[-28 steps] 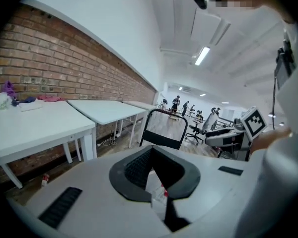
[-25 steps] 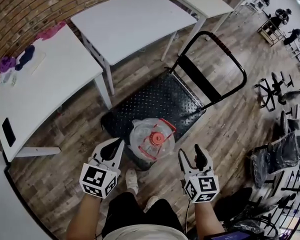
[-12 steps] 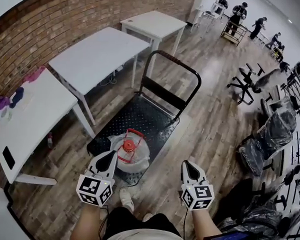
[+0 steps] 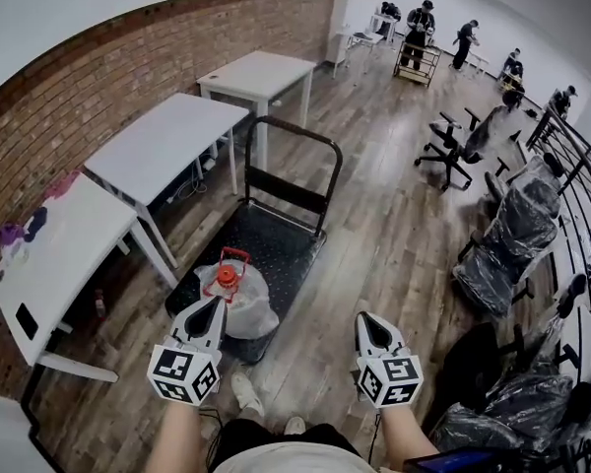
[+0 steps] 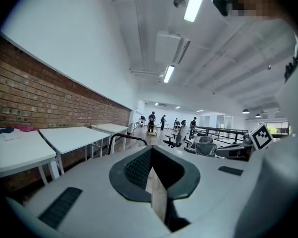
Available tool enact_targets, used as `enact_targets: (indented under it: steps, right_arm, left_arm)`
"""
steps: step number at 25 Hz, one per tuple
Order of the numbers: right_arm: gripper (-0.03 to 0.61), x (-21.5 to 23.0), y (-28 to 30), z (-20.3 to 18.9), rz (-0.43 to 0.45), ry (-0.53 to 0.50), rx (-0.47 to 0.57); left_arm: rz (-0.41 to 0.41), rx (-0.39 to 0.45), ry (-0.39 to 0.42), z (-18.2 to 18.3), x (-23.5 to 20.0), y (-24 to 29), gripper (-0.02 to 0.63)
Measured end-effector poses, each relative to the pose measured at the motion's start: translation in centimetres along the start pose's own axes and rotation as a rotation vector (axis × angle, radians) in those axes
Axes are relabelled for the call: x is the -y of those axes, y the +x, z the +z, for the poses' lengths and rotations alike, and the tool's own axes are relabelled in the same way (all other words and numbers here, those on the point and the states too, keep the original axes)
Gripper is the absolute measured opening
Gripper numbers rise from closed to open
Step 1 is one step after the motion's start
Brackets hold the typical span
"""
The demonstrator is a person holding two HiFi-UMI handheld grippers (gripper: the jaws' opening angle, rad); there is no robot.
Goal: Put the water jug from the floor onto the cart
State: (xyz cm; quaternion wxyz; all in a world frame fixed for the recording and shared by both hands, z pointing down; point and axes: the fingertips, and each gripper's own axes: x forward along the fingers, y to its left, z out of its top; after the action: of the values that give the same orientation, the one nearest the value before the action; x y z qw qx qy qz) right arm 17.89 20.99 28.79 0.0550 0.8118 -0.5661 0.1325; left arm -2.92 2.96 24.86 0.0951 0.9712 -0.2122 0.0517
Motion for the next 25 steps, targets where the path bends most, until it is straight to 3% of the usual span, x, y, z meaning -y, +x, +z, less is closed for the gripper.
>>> enact_targets:
  steps: [12,21,25]
  right_arm:
    - [0.003,-0.4,-7.1,0.0,-0.054,0.016,0.050]
    - [0.002,-9.8,-9.3,1.3,-0.076,-0.032,0.068]
    - [0.002,-14.7,-9.9,1.7,-0.059,-0.055,0.071]
  left_arm:
    - [-0.091,-0.001,0.066,1.2,5.3,-4.1,0.000]
    - [-0.098,0.022,0.091,1.7,-0.4,-12.1,0.000]
    - [-0.086,0.027,0.066,1.6,-3.5,-15.2,0.000]
